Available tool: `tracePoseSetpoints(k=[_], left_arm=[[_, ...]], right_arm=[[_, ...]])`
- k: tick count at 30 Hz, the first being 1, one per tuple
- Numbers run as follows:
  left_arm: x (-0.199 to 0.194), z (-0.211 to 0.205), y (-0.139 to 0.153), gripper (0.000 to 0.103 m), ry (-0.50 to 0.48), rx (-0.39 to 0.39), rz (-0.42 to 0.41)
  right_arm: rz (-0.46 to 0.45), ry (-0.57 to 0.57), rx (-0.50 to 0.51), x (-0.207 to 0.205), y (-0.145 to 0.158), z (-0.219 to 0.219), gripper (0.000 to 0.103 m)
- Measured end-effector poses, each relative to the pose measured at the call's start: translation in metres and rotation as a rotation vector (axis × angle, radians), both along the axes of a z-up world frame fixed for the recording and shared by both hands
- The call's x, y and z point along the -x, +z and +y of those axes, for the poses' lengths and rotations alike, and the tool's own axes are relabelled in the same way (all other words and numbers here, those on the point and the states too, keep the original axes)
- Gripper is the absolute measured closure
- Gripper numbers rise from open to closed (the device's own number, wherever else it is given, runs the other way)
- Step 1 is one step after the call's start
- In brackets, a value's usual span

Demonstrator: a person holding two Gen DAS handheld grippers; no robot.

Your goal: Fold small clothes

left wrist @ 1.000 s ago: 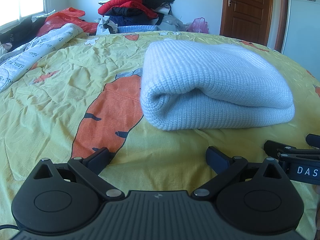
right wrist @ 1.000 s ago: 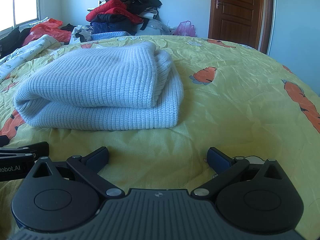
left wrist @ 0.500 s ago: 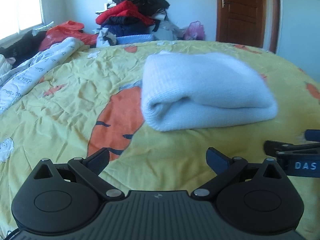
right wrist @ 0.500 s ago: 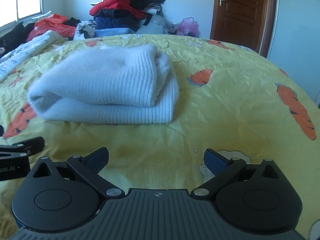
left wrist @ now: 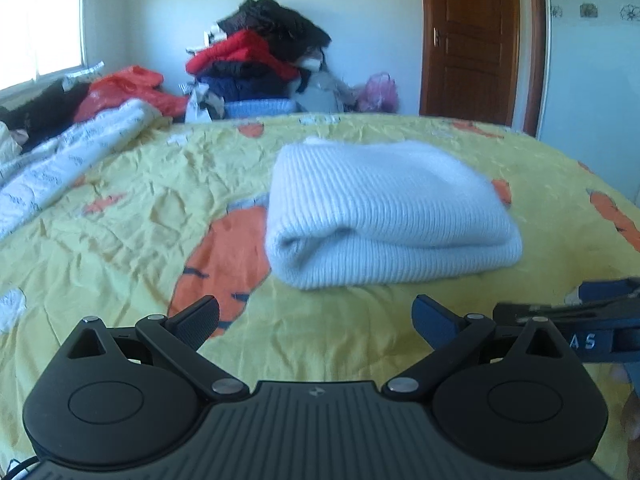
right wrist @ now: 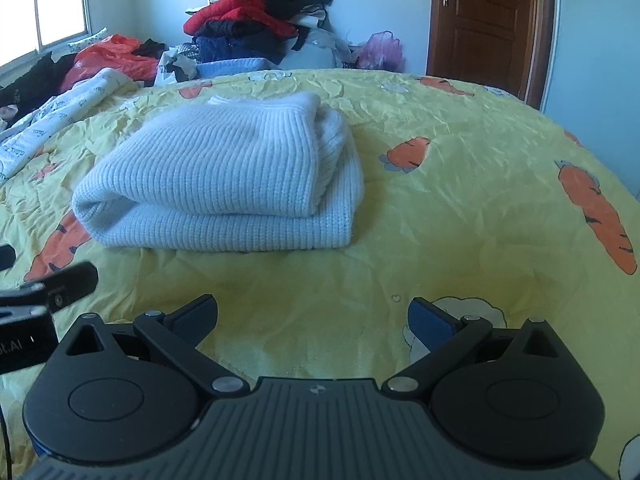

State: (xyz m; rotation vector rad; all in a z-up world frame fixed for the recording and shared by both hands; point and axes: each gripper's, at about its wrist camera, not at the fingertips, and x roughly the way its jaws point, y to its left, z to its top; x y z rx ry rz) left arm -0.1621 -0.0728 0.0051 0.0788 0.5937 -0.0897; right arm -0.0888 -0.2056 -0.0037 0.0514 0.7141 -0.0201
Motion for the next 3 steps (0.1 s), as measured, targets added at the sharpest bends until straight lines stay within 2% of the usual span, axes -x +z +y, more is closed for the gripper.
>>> tracePoseSetpoints(k=[3], left_arm=[[0.0027, 0.0004, 0.0007, 0.000, -0.033, -0.004, -0.004]], right_arm=[[-0.006, -0.003, 0.019, -0.0001, 0.0003, 0.0026, 0.000]])
